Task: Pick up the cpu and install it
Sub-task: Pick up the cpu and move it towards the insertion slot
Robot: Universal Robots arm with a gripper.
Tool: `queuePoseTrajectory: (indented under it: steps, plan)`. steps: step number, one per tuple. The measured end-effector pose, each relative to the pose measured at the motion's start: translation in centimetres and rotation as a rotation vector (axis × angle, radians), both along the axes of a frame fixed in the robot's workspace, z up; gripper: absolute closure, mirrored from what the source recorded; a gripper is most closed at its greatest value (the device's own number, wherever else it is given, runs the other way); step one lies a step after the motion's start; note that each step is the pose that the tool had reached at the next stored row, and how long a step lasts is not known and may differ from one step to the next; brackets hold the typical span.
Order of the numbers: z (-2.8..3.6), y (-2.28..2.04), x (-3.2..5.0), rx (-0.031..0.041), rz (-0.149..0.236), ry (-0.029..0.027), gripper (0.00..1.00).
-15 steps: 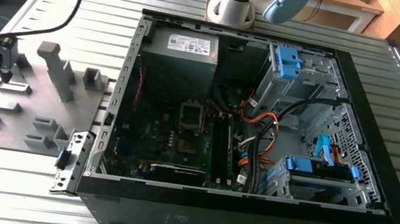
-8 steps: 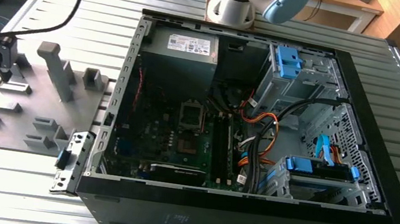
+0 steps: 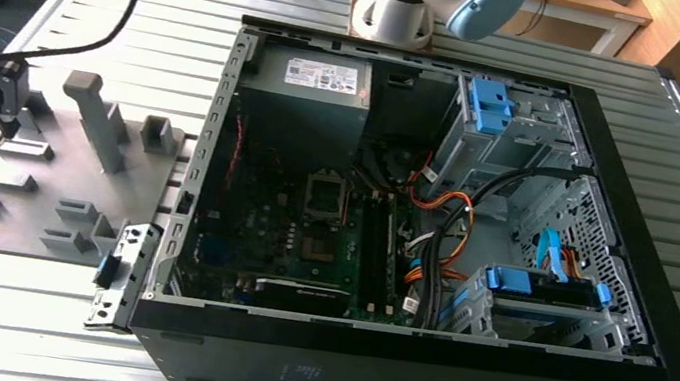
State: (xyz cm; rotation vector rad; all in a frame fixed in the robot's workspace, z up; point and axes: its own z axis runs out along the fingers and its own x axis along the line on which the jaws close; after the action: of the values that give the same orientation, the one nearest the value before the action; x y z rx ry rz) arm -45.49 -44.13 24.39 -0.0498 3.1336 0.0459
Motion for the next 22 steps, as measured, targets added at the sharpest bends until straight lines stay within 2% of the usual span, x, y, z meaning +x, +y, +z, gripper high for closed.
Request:
queuePoseTrajectory:
  steps: [9, 22]
  plan:
    - [0.06, 0.0, 0.0, -0.0002, 0.0, 0.0003, 0.53]
    - [1.65, 0.0, 0.0, -0.0001, 0.0, 0.0001, 0.53]
